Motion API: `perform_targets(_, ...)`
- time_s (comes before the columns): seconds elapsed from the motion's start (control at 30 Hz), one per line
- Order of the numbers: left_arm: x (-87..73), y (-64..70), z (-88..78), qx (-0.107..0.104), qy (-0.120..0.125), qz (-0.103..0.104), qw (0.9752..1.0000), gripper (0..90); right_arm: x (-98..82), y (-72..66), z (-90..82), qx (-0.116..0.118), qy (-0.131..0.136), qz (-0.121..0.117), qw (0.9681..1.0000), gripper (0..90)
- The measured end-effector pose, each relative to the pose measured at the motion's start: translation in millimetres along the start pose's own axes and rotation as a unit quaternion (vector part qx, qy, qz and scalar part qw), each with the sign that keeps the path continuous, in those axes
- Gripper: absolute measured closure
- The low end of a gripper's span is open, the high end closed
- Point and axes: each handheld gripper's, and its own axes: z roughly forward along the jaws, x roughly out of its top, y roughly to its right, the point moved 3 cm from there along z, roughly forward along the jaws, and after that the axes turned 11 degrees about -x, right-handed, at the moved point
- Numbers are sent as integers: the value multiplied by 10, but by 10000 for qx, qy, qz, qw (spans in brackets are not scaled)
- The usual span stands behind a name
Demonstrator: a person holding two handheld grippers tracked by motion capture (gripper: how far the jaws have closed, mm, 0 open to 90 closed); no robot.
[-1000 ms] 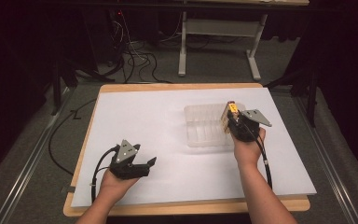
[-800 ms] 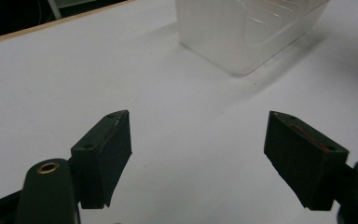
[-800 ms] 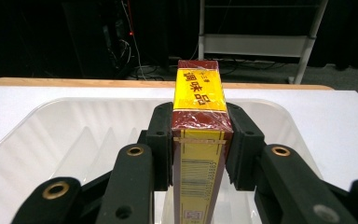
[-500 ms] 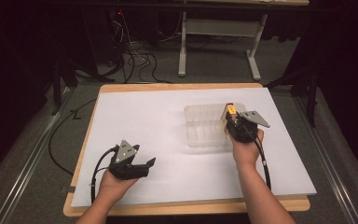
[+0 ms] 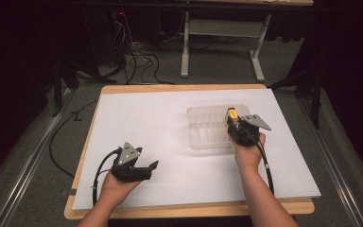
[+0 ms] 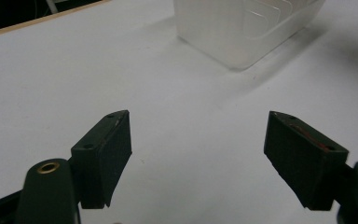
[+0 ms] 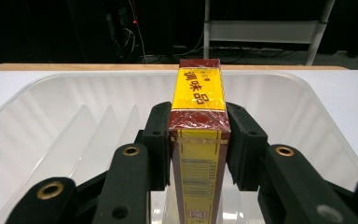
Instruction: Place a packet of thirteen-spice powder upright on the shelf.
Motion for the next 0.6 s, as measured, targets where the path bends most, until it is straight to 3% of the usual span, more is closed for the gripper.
perform_targets(0.27,2,-14,0,25,30,-22,10000,236,-33,-19,20,202,-193,-65,9996,529)
perform_targets(0.33,1,-15,4,11,17,-18,10000,236,-22,-3,-23,298,-221,-144,9992,412)
perform_targets(0.37,1,-15,4,11,17,-18,10000,236,-22,-3,-23,298,-221,-144,9992,412)
perform_targets(0.5,-4,-5,15,11,-15,9,10000,235,-9,77,-198,535,-127,-246,9982,277)
perform_targets(0.6,-3,2,13,25,1,21,10000,236,-29,136,-343,692,-137,-321,9970,265)
